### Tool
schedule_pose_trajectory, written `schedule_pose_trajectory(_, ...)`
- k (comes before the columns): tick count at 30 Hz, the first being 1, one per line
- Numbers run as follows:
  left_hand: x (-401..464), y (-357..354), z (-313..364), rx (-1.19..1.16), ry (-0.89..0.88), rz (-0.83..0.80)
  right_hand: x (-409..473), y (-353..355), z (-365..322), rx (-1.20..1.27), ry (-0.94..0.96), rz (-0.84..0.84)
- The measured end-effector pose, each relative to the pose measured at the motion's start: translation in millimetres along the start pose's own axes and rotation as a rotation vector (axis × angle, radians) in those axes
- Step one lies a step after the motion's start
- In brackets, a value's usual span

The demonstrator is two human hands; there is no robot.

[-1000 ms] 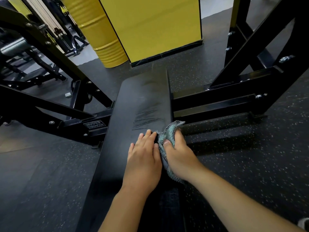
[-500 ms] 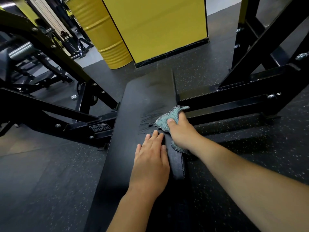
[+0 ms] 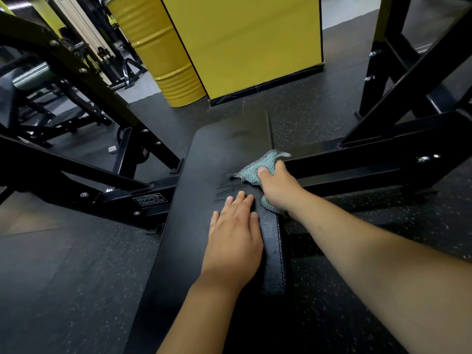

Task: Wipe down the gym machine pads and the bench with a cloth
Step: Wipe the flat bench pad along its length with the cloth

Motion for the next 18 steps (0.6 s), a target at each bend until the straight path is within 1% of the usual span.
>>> schedule_pose_trajectory(7,26,0,-1,-0.001,-0.02,-0.005,-26,-9,20,-0.005,0.014,-0.011)
schedule_pose_trajectory(18,54,-2,-2,0.029,-0.07,-0.011,31,-1,-8,-0.092,0.055,0.049)
Point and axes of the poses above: each hand's wrist, its own x-axis towards the middle knuckle, its own y-axis out of the back of the hand, z = x × y, the point moved 2 cm from there along x, towards the middle knuckle, and after that the axes turned 5 degrees about -x, right-handed, at the moved point
